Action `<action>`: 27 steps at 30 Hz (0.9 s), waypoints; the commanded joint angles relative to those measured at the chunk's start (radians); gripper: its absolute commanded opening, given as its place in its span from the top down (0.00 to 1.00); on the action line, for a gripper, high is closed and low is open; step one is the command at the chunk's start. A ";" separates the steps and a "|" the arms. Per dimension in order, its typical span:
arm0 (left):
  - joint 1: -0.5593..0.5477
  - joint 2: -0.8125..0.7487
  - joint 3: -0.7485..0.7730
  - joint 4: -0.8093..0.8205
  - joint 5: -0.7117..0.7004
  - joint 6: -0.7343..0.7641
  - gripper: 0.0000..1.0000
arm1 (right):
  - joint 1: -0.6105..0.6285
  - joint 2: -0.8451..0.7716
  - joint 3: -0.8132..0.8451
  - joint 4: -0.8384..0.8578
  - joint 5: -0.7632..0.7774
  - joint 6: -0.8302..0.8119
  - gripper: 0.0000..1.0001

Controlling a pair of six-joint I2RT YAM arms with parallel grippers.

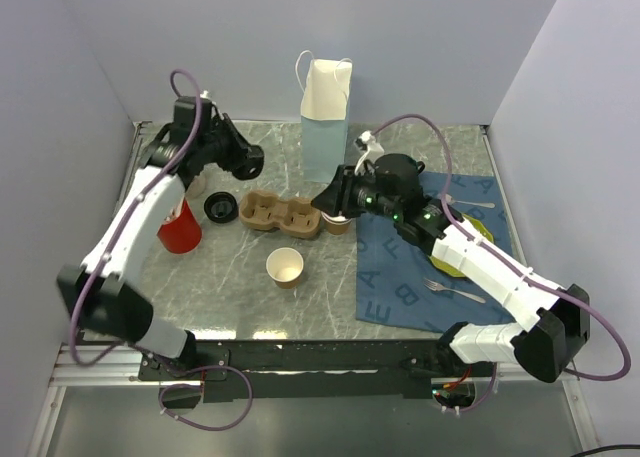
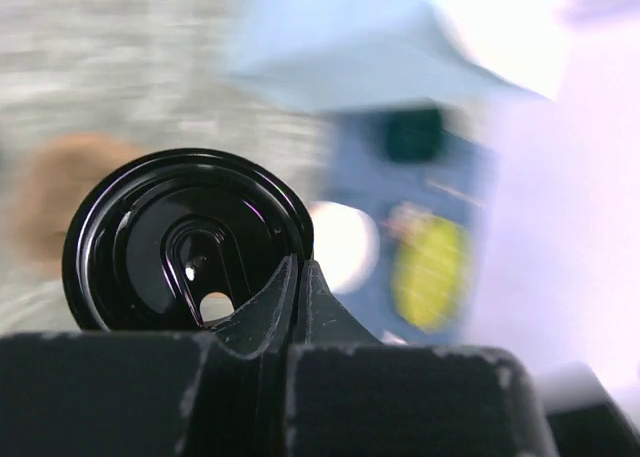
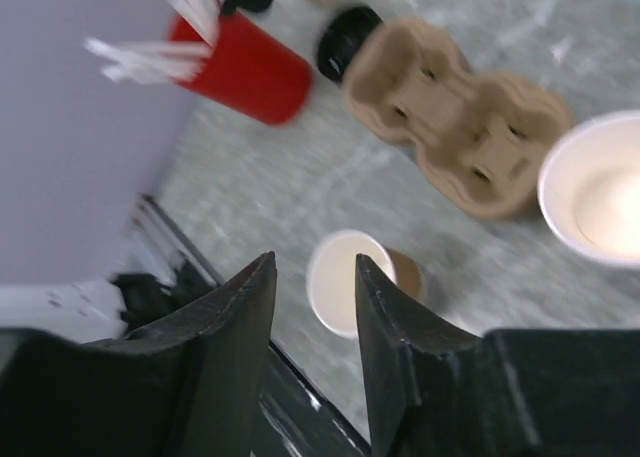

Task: Pack the takeout coffee

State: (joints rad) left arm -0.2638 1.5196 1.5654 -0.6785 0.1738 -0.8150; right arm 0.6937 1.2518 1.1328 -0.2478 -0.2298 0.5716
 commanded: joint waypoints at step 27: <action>-0.161 -0.489 -0.490 0.953 0.303 -0.875 0.99 | -0.057 -0.213 -0.073 0.650 -0.378 -0.116 0.47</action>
State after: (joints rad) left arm -0.3977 1.0424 1.0714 0.1967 0.5186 -1.5742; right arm 0.6388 1.0412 1.0042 0.3485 -0.5869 0.5041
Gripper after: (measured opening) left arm 0.022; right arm 0.521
